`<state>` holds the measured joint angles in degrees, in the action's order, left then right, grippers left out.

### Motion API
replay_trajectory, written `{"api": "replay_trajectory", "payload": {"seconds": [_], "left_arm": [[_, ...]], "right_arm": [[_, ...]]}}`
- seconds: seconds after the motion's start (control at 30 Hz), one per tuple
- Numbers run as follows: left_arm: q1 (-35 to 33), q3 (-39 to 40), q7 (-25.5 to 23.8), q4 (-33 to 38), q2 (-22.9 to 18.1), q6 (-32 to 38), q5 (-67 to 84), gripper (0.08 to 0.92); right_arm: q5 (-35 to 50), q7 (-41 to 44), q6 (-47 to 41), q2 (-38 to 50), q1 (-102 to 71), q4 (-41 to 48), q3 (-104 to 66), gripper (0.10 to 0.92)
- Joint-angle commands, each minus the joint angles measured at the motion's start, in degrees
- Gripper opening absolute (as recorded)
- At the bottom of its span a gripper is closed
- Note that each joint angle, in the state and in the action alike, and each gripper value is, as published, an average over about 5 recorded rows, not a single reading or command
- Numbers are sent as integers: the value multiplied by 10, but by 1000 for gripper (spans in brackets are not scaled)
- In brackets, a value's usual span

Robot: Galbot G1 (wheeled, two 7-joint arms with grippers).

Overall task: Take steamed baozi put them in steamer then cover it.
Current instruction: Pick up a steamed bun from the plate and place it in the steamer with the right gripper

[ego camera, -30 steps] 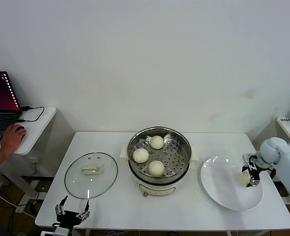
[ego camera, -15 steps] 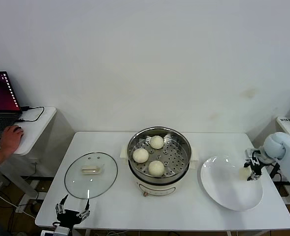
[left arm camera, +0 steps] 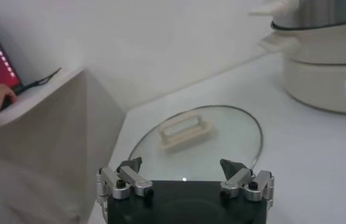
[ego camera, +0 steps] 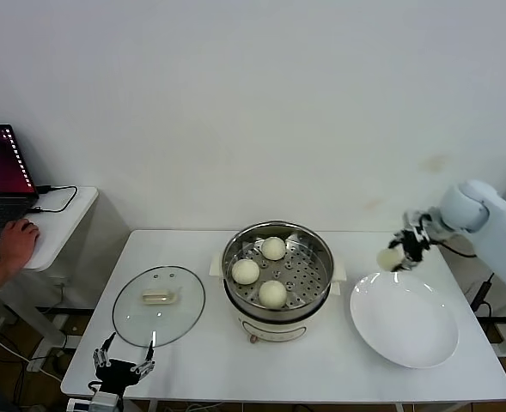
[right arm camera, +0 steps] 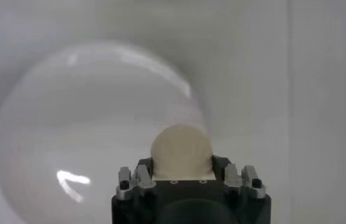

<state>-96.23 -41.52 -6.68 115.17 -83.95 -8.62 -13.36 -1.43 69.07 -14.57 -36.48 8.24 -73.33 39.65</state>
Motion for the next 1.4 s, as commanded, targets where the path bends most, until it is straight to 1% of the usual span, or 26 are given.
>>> {"api": "replay_trajectory", "payload": {"seconds": [0.03, 0.3, 0.4, 0.97, 1.4], "left_arm": [[-1, -3, 2, 11, 0, 3, 3, 823], [3, -11, 6, 13, 0, 4, 16, 823], [3, -13, 7, 13, -1, 4, 19, 823], [11, -14, 6, 2, -3, 4, 27, 823], [15, -13, 6, -2, -3, 4, 29, 823]], "right_arm": [[163, 3, -79, -71, 168, -38, 151, 597], [233, 2, -125, -153, 230, -4, 235, 596], [238, 0, -135, -176, 226, 13, 249, 596], [209, -24, -153, -246, 158, 53, 259, 596], [169, -12, -152, -237, 153, 57, 281, 600]]}}
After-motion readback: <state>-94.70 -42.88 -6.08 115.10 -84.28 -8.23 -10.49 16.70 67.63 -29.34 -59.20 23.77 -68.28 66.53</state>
